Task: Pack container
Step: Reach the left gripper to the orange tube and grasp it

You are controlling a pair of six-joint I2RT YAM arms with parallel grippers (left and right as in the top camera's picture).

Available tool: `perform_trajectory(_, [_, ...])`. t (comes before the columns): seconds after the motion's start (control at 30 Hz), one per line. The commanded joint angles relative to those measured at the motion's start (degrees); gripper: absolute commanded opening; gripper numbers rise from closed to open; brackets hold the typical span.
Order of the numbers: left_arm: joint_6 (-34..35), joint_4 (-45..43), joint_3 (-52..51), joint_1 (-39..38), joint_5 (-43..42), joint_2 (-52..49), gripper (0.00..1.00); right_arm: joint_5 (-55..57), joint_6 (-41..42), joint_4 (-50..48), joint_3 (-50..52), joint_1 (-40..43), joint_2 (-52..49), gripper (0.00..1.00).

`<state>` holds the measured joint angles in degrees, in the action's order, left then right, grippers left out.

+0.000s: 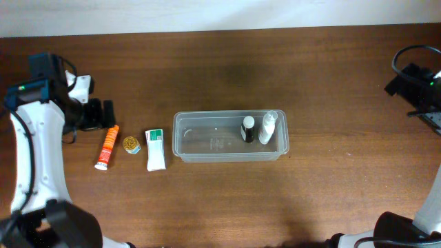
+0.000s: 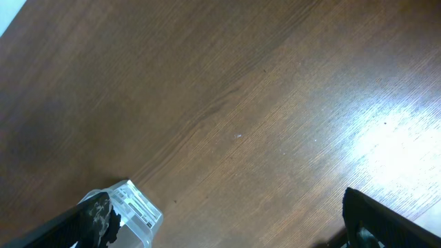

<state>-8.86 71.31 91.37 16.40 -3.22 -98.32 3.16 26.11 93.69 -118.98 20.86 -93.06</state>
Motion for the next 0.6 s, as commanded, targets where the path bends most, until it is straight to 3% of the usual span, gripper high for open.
perform_trajectory(0.0, [-1.62,-0.09,0.83,1.84,1.36,-4.48,0.96,0.50,-0.15,0.00,-0.04,0.22,-0.02,0.98])
perform_trajectory(0.13, [-8.70,-0.13,0.76,2.54,1.86,-8.98,0.89,0.50,-0.15,0.00,-0.04,0.22,-0.02,0.98])
perform_trajectory(0.33, [-8.83,-1.73,0.76,2.51,5.38,-17.00,0.89,0.50,-0.17,0.00,-0.04,0.22,-0.02,0.98])
perform_trajectory(0.57, [-8.98,-2.97,0.76,2.51,5.42,-24.55,0.73,0.52,-0.17,0.00,-0.04,0.22,-0.02,0.98])
